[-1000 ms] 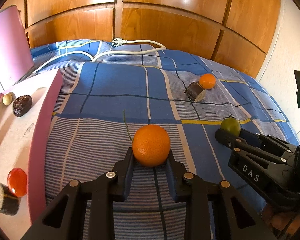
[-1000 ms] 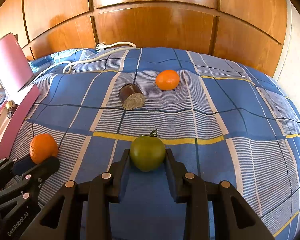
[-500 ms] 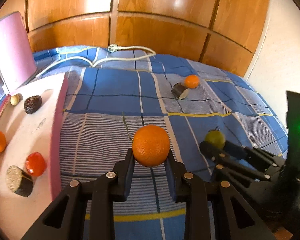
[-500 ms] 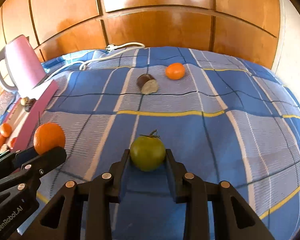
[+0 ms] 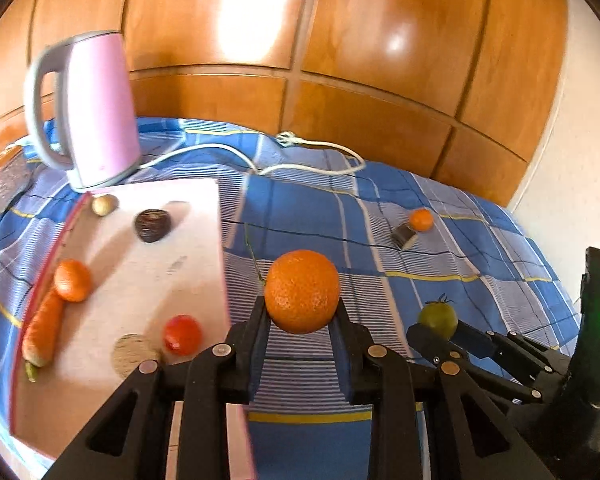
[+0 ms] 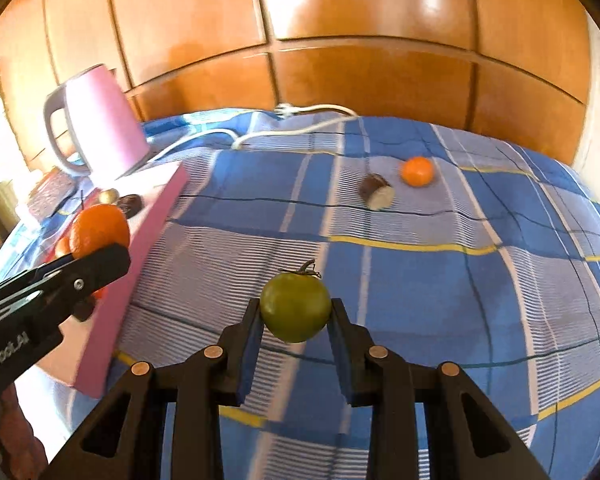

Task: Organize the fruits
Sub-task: 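Carry the mandarin and green fruit over the white tray with both tools, then lower both fruits into the tray and open both tools, then withdraw both tools from the tray toward the remaining items, then move the left tool to the brown cut slice and close around it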

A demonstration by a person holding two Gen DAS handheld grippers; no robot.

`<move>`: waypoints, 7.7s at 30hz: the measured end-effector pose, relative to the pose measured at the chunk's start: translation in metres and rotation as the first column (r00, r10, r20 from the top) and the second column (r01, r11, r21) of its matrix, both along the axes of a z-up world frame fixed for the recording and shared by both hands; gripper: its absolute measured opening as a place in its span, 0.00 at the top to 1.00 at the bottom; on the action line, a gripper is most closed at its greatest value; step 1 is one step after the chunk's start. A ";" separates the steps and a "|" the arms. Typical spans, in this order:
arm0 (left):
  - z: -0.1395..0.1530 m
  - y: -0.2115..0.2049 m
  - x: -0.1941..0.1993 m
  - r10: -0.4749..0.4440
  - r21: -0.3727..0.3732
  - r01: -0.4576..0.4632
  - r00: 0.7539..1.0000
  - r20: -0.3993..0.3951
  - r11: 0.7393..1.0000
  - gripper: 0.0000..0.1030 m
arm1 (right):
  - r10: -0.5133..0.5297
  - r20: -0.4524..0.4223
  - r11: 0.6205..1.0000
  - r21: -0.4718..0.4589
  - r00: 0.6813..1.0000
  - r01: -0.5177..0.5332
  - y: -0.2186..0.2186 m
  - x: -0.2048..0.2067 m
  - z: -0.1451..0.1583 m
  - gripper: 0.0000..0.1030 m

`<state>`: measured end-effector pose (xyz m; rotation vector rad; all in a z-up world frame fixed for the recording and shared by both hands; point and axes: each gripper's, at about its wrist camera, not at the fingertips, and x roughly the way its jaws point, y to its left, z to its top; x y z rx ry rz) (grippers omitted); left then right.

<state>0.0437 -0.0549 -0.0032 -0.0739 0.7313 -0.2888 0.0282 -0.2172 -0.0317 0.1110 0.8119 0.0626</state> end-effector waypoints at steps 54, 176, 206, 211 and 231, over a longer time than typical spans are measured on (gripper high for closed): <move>-0.011 0.131 0.003 0.288 0.039 -0.288 0.957 -0.002 0.957 0.71 | 0.360 -0.028 0.925 0.145 0.933 -0.352 0.156 0.077 0.037 0.67; -0.039 -0.142 0.085 -0.160 0.155 0.173 0.983 -0.093 0.973 0.70 | -0.278 -0.076 0.957 0.069 0.958 0.283 -0.130 0.060 -0.013 0.62; -0.058 -0.192 0.142 -0.215 0.037 0.219 0.972 -0.095 0.975 0.64 | -0.242 -0.080 0.959 0.131 0.967 0.251 -0.168 0.120 -0.013 0.62; -0.059 -0.195 0.154 -0.193 0.022 0.196 0.977 -0.094 0.980 0.63 | -0.233 -0.081 0.959 0.143 0.969 0.243 -0.168 0.129 -0.013 0.62; -0.060 -0.195 0.163 -0.180 -0.015 0.179 0.978 -0.104 0.984 0.64 | -0.176 -0.090 0.969 0.157 0.980 0.189 -0.152 0.165 -0.024 0.62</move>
